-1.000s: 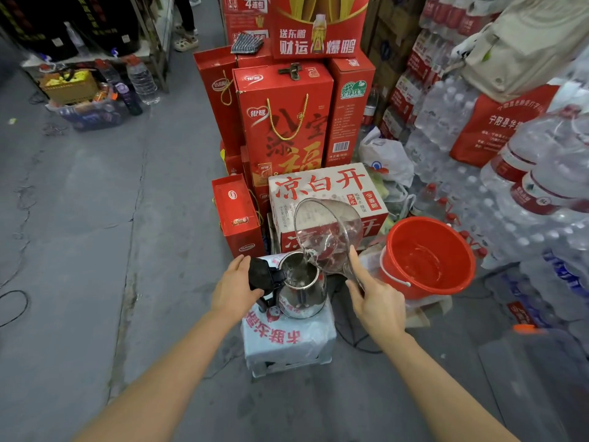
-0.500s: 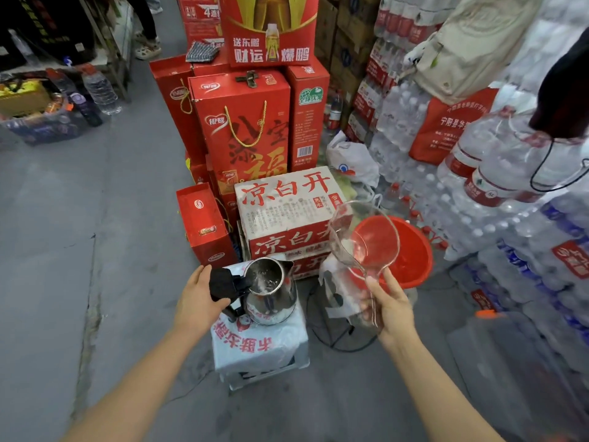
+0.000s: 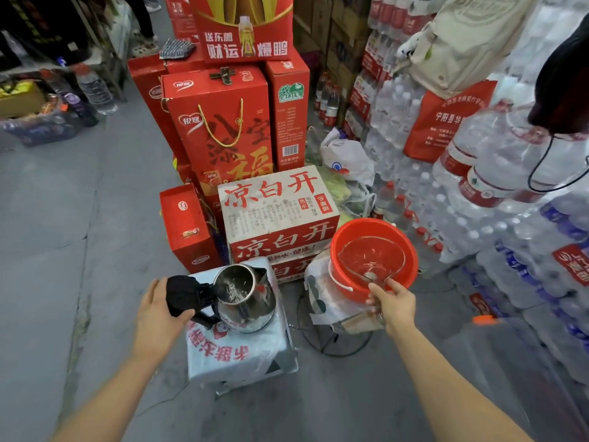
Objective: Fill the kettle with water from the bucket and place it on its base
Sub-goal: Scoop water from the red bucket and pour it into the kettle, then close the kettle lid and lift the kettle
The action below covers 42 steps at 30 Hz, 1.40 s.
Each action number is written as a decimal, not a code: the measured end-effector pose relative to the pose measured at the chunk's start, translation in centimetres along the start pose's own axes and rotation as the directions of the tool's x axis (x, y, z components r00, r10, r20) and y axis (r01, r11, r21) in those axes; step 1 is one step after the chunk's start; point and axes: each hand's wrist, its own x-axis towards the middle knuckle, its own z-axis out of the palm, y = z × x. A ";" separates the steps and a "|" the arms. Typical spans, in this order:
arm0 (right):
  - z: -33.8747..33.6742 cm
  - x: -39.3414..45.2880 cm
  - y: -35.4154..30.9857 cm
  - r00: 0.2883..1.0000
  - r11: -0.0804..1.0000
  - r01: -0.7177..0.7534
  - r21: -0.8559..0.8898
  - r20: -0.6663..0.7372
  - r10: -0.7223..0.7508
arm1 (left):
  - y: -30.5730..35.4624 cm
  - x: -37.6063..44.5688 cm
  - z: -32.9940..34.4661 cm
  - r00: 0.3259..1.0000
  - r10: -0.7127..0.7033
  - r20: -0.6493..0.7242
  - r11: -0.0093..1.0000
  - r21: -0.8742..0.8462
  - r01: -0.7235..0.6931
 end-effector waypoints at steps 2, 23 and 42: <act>-0.2 0.4 0.2 0.999 0.999 0.027 -0.047 0.020 -0.026 | 0.2 -0.4 -0.1 1.000 -0.011 -0.021 1.000 -0.018 0.010; 8.6 -4.8 7.2 0.399 0.020 0.851 -0.525 0.621 -0.675 | 6.2 -0.6 1.8 0.982 0.186 -0.033 0.978 0.099 -0.182; 17.7 -6.2 11.7 0.397 0.106 0.901 -0.422 0.699 -0.594 | 1.3 5.0 4.6 0.613 0.708 0.352 0.522 0.323 -0.789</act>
